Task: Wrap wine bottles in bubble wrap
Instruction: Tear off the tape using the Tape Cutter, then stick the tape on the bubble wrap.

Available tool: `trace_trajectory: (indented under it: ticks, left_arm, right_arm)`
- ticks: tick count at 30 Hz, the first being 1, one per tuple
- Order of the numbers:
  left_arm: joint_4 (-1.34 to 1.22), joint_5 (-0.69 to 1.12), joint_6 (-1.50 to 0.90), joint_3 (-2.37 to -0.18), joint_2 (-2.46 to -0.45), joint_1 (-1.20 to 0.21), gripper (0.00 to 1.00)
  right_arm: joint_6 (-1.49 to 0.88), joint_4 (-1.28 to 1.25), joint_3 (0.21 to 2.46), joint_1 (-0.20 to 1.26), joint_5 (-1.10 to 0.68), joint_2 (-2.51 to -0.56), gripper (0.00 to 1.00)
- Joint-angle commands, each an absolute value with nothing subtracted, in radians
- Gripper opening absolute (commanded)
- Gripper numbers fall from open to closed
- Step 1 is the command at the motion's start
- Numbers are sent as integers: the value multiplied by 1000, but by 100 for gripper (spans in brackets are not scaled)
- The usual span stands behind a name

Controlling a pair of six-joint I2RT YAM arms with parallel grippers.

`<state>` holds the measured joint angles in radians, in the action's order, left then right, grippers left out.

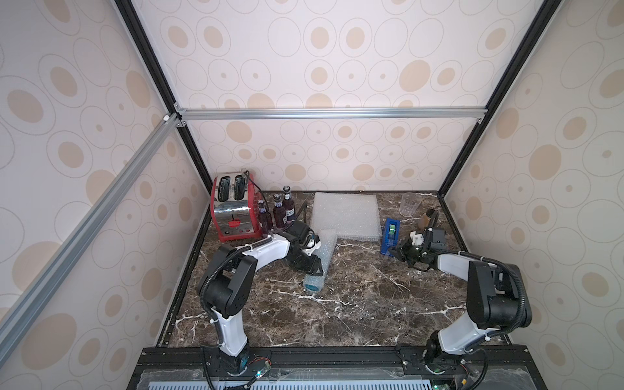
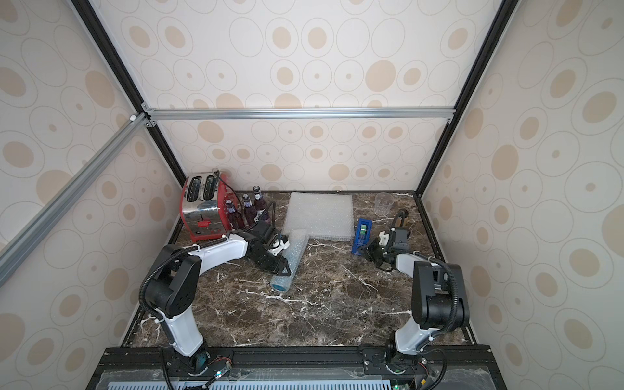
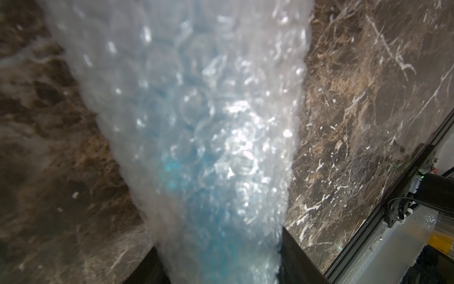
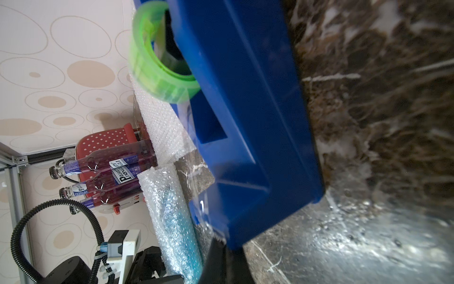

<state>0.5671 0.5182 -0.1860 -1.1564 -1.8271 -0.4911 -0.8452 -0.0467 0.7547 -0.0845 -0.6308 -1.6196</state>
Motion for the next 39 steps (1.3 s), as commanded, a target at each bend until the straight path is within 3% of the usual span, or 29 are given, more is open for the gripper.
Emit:
trace_trajectory:
  ticks: [1,7,14,17,21,27,35,39]
  left_arm:
    - [639,405,-149,-1131,-1895,-501,57]
    - [640,405,-149,-1135,-1896,-501,57]
    - [640,413,-164,-1129,-1897,-500,57]
    - [624,454,-219,-1135,-1912,-500,57]
    - [596,505,-295,-1140,-1925,-500,57]
    - [555,554,-369,-1113,-1917,-501,57]
    - [538,558,-370,-1095,-1891,-502,57]
    - [535,557,-370,-1092,-1891,-501,57]
  right_arm:
    - [-801,138,735,-71,-549,-1640,0]
    - [-794,119,737,-71,-551,-1685,0]
    - [-1020,-123,634,-9,-621,-1507,0]
    - [-1231,-357,530,94,-488,-1439,0]
    - [-1427,-617,453,355,-148,-1437,0]
    - [-1534,-943,502,631,186,-1636,0]
    - [-1751,-1392,610,748,264,-2053,0]
    - [-1773,-1410,627,773,279,-2078,0]
